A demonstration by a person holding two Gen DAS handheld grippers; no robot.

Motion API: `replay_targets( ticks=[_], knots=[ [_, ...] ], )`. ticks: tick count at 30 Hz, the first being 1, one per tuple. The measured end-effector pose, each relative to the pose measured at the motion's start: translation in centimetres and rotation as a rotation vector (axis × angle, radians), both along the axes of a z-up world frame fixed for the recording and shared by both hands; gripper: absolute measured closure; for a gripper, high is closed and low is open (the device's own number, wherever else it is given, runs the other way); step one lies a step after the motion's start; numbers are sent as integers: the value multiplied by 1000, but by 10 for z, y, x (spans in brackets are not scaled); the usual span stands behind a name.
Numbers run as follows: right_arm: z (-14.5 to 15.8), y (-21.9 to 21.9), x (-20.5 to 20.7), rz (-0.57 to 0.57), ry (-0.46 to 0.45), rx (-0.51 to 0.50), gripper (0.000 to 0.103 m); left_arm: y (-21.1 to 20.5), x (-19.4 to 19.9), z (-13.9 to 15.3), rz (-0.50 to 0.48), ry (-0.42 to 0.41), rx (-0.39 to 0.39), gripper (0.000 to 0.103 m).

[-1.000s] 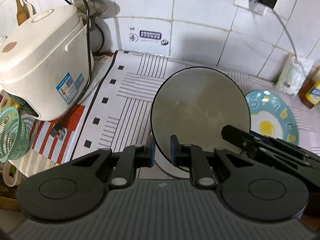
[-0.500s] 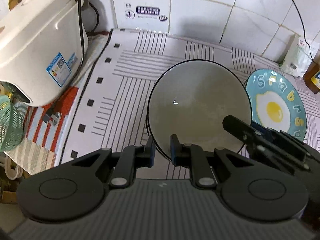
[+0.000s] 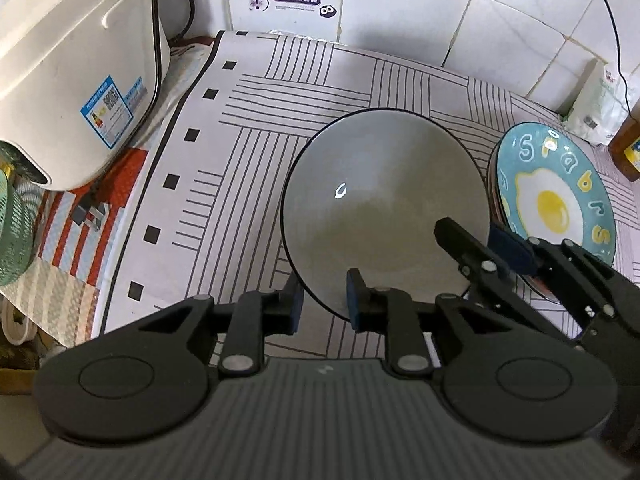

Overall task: Organize plates and bowls
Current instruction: 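Hold the large white bowl rim with the left gripper over the bowls, then open the left gripper to release the large white bowl onto the small bowls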

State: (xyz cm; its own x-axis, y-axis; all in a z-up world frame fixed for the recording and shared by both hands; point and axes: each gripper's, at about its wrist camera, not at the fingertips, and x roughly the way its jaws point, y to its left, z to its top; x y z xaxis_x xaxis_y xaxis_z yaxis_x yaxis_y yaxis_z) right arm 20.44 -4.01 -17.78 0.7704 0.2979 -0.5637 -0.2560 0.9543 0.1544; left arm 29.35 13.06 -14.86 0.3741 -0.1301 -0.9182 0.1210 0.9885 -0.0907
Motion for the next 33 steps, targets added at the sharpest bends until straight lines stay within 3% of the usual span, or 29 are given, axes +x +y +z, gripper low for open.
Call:
replay_targets(
  ticks=[5,11,17,23,30,33],
  knots=[
    [-2,9,2,-24,-1,-98,79,0,1,0,8,-2,-8,81],
    [3,1,-5,-12,6,-64,79,2,-6,5,33,-21,-62,70],
    [13,-7,-31,19,-11,-57,78,-7,-35,19,-24,-123,-62,70],
    [19,-17,-52,28,-9,-64,75,-5,-63,30,-40,-202,-125,70],
    [17,-24,-76,59,-6,-65,57,14,-92,25,-28,-288,-209,69],
    [10,-26,-86,78,-6,-44,50,26,-100,17,1,-298,-241,64]
  ],
)
